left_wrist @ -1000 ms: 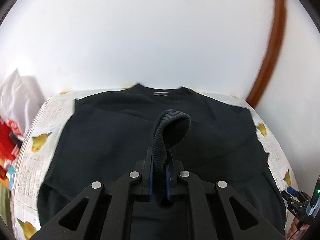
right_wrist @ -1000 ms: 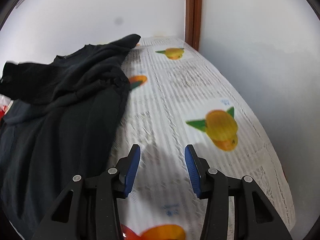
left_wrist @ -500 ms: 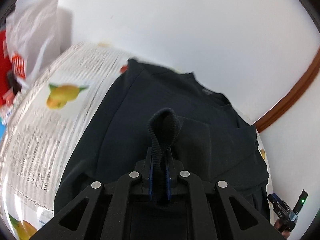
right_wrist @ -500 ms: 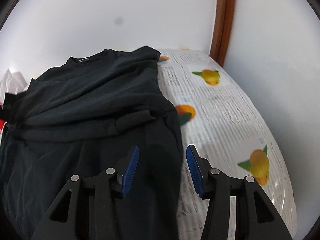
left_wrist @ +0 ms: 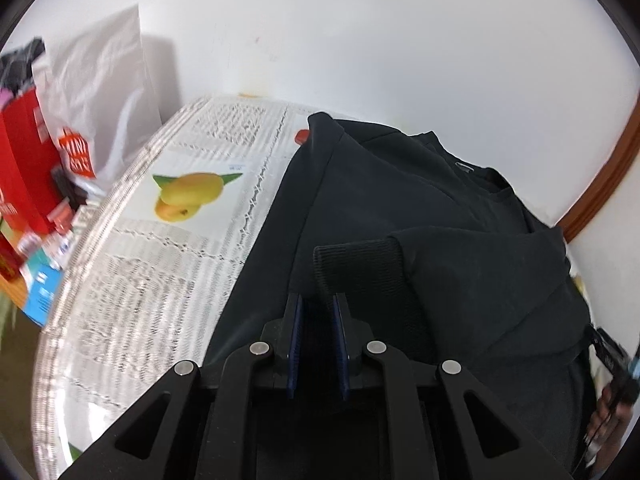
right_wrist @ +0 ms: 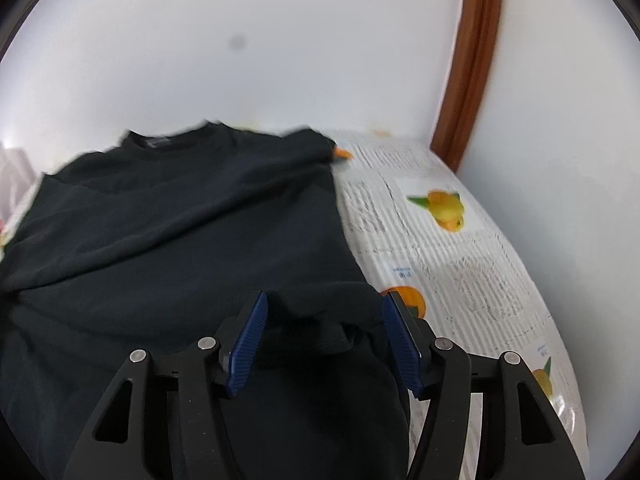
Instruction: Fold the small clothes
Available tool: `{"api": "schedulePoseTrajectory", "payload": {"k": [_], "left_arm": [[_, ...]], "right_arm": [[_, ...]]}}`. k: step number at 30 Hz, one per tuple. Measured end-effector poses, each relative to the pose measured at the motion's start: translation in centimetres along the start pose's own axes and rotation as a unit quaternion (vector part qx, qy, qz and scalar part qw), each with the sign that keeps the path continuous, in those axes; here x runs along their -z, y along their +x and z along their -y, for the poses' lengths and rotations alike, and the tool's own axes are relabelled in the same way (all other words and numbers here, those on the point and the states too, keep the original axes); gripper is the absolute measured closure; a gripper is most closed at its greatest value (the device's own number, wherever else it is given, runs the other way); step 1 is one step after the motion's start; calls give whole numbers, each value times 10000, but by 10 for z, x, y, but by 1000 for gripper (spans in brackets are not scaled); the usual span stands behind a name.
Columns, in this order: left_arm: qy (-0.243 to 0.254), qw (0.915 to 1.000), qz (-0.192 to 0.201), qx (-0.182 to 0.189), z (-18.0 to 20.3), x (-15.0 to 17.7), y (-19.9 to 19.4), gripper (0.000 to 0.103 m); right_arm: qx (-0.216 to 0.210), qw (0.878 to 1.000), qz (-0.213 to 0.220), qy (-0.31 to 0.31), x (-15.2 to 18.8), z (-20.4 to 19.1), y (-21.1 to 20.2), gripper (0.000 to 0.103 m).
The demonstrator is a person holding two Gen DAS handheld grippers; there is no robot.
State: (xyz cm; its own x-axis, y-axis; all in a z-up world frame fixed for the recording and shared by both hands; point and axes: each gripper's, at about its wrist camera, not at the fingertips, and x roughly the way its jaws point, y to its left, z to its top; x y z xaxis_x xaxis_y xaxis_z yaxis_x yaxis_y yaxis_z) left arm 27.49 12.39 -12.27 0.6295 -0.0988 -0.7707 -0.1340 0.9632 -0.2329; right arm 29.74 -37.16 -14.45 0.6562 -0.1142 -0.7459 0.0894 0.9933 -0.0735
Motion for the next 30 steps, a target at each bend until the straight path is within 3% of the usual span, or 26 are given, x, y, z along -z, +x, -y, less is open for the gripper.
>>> {"api": "schedulePoseTrajectory", "payload": {"k": [2,4,10,22,30], "left_arm": [[55,10000,1,7,0,2,-5,88],[73,10000,21,7,-1,6,-11,88],[194,9998,81,-50,1,17,-27,88],[378,9991,-56,-167,-2,70,-71,88],[353,9987,-369,-5,-13,120,-89,66]], "right_arm": [[40,9995,-293,97,2,4,18,44],[-29,9993,-304,230,5,9,19,43],[-56,9994,-211,262,18,17,-17,41],[-91,9992,-210,342,84,42,-89,41],[-204,9974,-432,531,129,58,-108,37]]}}
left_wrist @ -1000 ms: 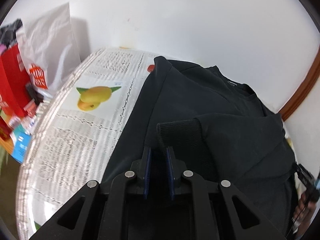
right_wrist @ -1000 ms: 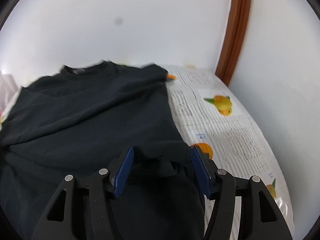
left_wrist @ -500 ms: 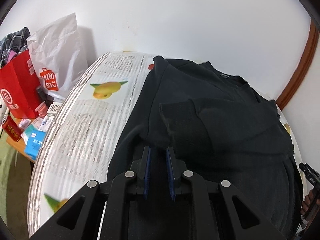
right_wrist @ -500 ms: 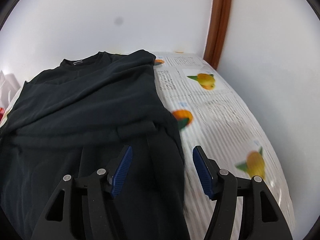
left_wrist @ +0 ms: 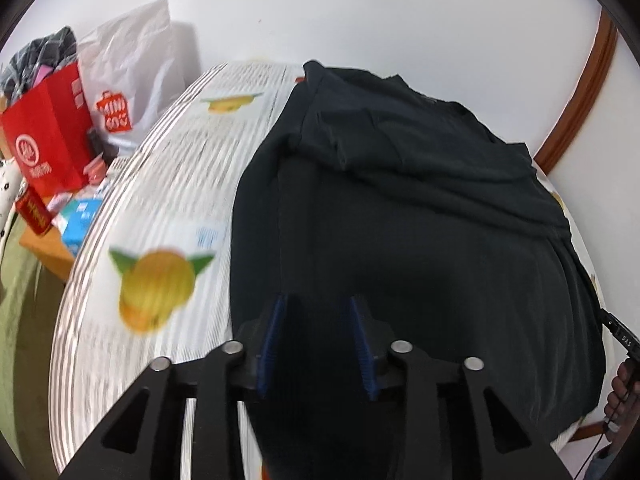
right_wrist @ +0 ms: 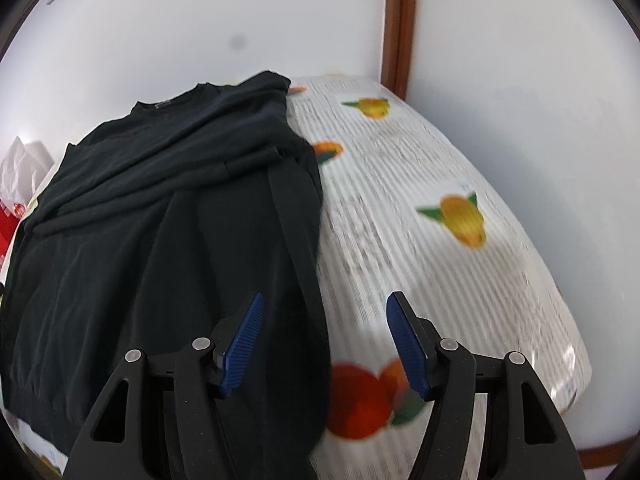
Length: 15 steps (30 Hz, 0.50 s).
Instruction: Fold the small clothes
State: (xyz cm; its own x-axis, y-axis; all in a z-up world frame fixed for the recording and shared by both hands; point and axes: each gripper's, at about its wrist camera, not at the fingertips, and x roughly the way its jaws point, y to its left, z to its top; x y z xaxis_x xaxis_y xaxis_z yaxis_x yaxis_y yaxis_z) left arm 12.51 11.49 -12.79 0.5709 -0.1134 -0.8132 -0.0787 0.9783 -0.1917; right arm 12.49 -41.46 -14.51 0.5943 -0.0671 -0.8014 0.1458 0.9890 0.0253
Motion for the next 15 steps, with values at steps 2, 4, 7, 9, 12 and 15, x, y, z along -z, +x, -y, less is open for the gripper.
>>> {"api": "schedulePoseTrajectory", "payload": {"k": [2,4,7,9,12,15], "left_arm": [[27,10000,24,21,-2,11,-5,56],[112,9999,68,-30,-3,21,-11,50],[226,9997,50,-31,-3,32,-15,48],[253,9996,62,-58,-4,39,-18,48],[251,9996,59,-82,-8,46,-19,48],[170,9998,50,-53,-15,52,-19,48]], "right_arm": [[-45,10000,-20,3,10,3,-3,35],[-46,10000,-22,7,18,5,-5,33],[-116,9999,-7,117,29,8,-10,31],[-201,9996,-16,177,36,8,-14,31],[-241,9996,21,124,42,5,-18,31],[-202,9998,91,13,48,0,-23,31]]}}
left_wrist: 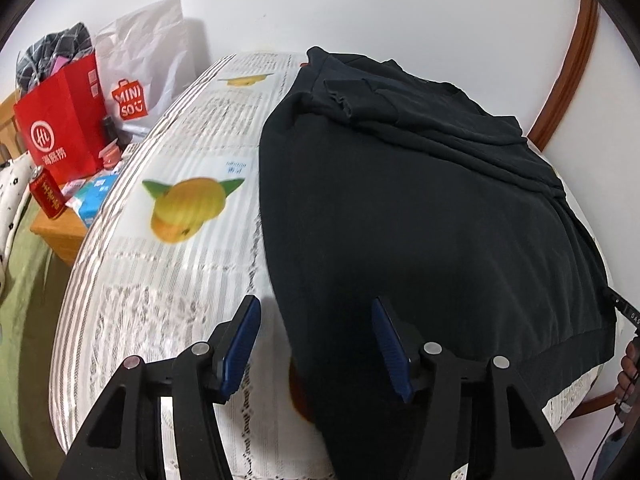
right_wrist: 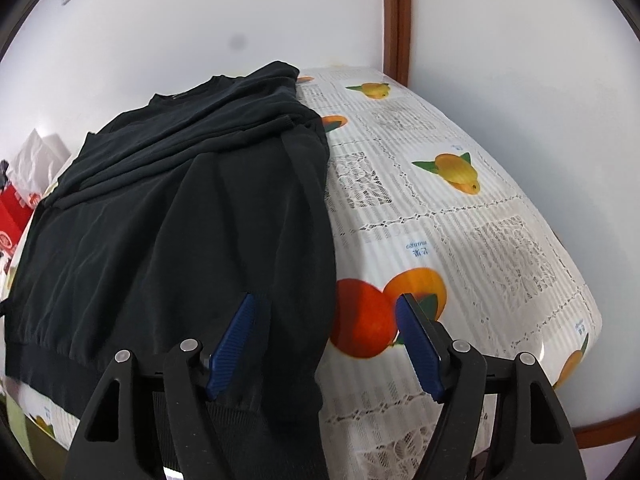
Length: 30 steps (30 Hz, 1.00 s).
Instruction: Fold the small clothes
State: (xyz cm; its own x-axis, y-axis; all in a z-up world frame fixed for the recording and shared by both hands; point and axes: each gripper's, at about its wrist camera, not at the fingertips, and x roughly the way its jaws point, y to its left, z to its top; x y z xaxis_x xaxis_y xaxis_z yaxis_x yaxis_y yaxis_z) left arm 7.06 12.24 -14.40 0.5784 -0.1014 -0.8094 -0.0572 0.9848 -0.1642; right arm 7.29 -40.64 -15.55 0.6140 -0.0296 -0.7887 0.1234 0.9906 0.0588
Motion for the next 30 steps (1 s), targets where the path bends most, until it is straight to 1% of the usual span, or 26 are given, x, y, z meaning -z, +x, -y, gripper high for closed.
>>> {"api": "schedulePoseTrajectory", "payload": {"k": [5,13,17,21,24,25,27,28,29,30], "left_arm": [[-139,9998,119,121,-11,12,-5,48],[-11,9997,112,194,-5,20,-8,48],[163,9996,120,172,7,22,-6,47],[286,9995,133,72,17,21,-3,47],[363,9992,170,7,21,19,0,47],[390,9991,183,-28,22,18,1,49],[368,9990,209,-136,23,17,1,59],[340,9990,218,-169,21,18,0,70],[312,9991,222,-183,20,18,-1,82],[268,9993,215,-153,18,18,-1,88]], "right_arm": [[5,10000,86,-33,8,-3,-3,31],[-141,9999,-19,-44,18,-10,8,31],[-74,9999,20,-103,18,-15,14,31],[-41,10000,41,7,12,-17,19,31],[-118,9999,81,-54,8,-24,22,31],[-148,9998,100,-109,7,-27,23,32],[-172,9996,141,-163,5,-32,26,33],[-139,9997,151,-156,4,-34,27,33],[-134,9997,143,-178,3,-35,27,40],[-207,9994,141,-218,3,-37,26,47]]}}
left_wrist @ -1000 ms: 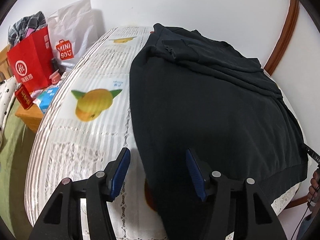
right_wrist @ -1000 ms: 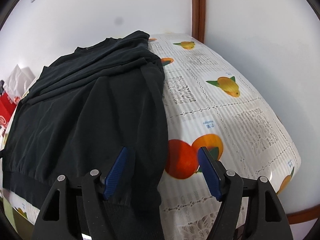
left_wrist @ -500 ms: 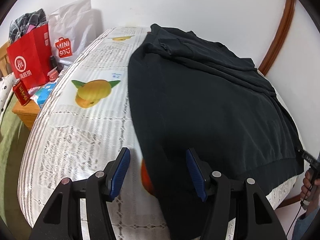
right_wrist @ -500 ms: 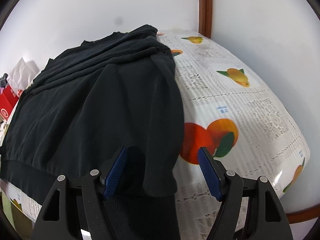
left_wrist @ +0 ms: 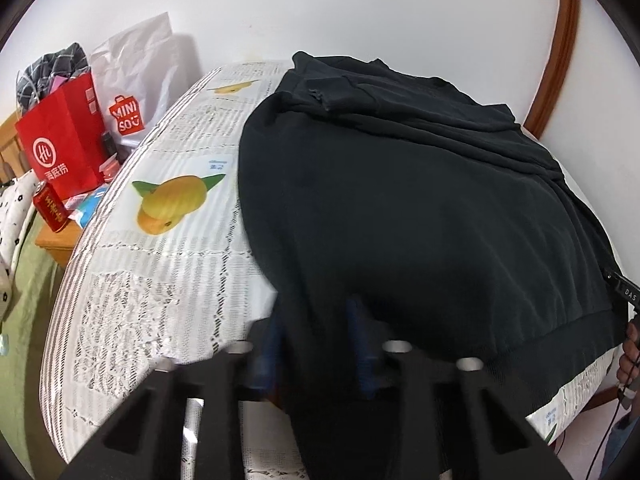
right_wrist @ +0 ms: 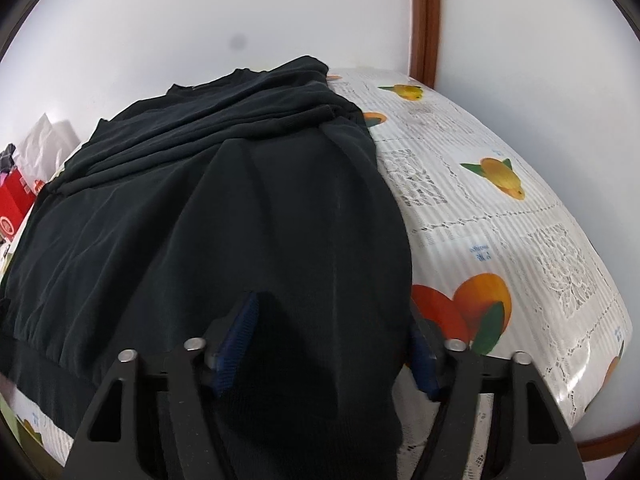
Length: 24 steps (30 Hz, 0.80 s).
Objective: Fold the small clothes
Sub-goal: 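Grasp the hem with both grippers and lift it toward the collar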
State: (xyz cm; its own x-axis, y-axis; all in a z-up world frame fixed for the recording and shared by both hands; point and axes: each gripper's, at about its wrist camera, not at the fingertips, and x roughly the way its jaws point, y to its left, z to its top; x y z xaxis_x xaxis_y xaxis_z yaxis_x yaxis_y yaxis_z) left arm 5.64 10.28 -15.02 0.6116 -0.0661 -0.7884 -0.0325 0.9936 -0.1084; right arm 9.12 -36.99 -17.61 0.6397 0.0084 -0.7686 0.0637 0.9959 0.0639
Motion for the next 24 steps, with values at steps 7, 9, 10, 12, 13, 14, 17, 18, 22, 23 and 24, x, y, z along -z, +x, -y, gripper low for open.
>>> {"api": "schedulePoseTrajectory", "payload": {"k": [7,9,10,12,13,14,17,18,22,23,24], "left_arm": [[-338,9988,16,344,-8,1,-13,95],[-374,9980,124,496,-7,2,-26,95],[-357,9972,205,616,-6,3,-36,95],[-287,9957,429,773,-4,5,-50,95],[-274,9951,481,815,-4,6,-55,95],[-275,9942,529,900,-4,7,-61,95],[-339,9912,613,1119,-4,9,-75,95],[-338,9904,653,1167,-4,9,-79,95],[-288,9876,939,1221,-1,7,-92,95],[-303,9864,1059,1219,-1,5,-95,95],[-311,9853,1147,1226,-2,2,-96,95]], "right_arm": [[-259,9995,135,-150,-2,7,-14,95],[-305,9991,263,-100,-4,13,-25,95],[-350,9988,346,-64,-4,17,-34,95],[-338,9983,483,-1,-4,24,-48,95],[-323,9981,527,7,-3,26,-54,95],[-372,9977,560,26,-1,29,-61,95],[-511,9967,634,81,7,35,-78,95],[-483,9965,676,46,10,36,-83,95],[-508,9947,889,136,13,40,-101,95],[-562,9936,960,192,10,42,-105,95],[-594,9929,1003,229,8,43,-107,95]]}}
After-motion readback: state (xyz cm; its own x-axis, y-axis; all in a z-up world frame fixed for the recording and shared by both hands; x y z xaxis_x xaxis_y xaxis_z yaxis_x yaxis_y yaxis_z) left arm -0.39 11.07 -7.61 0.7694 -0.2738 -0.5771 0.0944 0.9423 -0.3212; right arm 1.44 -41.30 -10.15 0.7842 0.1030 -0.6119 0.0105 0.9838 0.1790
